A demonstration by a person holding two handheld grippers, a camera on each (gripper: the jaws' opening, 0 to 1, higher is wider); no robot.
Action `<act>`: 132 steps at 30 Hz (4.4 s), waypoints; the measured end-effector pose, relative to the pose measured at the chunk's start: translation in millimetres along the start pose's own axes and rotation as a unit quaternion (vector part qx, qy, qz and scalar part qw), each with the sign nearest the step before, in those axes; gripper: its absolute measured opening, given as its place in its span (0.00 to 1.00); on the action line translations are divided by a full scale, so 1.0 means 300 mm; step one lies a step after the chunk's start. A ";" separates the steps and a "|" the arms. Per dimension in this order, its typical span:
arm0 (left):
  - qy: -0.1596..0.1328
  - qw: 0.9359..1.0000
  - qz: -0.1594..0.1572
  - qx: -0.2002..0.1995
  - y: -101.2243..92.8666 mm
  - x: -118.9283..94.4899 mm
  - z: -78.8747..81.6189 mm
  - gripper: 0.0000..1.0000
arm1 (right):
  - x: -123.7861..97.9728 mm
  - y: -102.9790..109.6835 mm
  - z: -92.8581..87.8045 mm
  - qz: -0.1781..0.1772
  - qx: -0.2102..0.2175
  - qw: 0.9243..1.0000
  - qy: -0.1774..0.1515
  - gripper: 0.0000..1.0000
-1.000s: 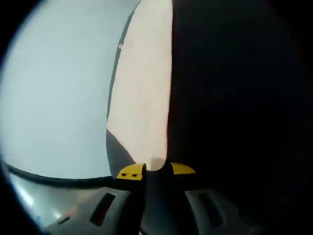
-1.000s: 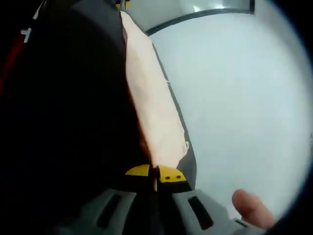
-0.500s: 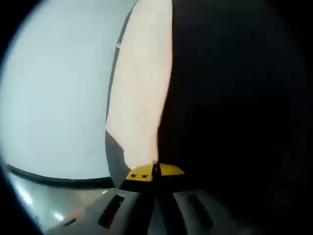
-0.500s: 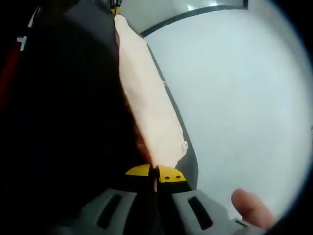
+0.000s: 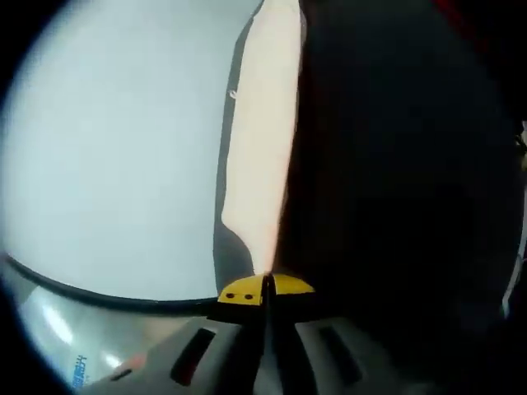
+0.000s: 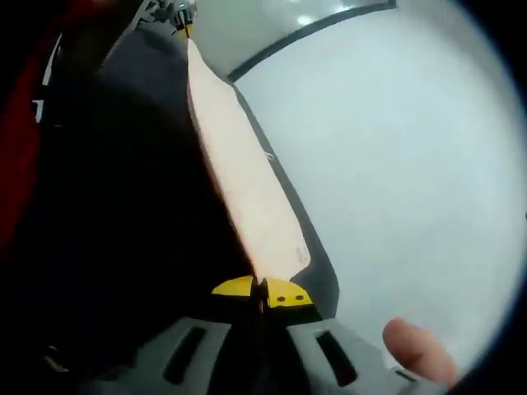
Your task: Fold the towel on the table until its edges align and the towel forms a compact rectangular stack.
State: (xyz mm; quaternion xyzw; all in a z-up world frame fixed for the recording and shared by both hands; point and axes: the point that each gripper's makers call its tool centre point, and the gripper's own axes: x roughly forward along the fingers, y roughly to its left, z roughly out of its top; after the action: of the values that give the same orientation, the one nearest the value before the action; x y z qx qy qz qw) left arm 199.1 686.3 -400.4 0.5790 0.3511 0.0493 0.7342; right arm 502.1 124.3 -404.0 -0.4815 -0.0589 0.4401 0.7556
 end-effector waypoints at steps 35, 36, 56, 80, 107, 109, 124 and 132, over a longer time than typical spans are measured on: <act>-0.001 1.000 0.009 -0.024 -0.124 0.066 -0.035 0.02 | 0.031 0.130 -0.049 0.078 0.044 0.996 0.019 0.16; 0.004 1.000 0.008 -0.022 -0.124 0.065 -0.043 0.03 | 0.025 0.136 -0.047 0.080 0.035 0.996 0.019 0.16; 0.005 1.000 0.018 0.009 -0.145 0.119 -0.021 0.14 | 0.071 0.126 -0.048 0.018 -0.106 0.994 0.033 0.08; 0.020 0.999 -0.021 0.027 0.355 0.320 0.065 0.01 | 0.327 -0.322 0.045 0.021 0.070 0.996 0.056 0.00; 0.078 0.988 -0.124 0.046 0.362 0.927 0.124 0.00 | 0.922 -0.371 -0.198 0.055 0.037 0.986 0.153 0.00; 0.079 0.988 -0.125 0.043 0.354 0.938 0.126 0.00 | 0.957 -0.376 -0.209 0.055 0.035 0.986 0.156 0.00; 0.082 0.992 -0.096 0.020 0.386 1.078 0.093 0.00 | 1.077 -0.403 -0.242 0.030 0.055 0.984 0.169 0.00; 0.106 0.992 -0.068 0.013 0.396 1.090 0.030 0.26 | 1.063 -0.401 -0.245 0.016 0.098 0.983 0.152 0.07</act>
State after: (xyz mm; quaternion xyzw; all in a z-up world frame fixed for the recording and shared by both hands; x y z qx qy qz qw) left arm 488.8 874.1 -444.4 0.5550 0.4659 0.0558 0.6869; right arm 806.2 287.0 -455.9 -0.4672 0.1076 0.3780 0.7920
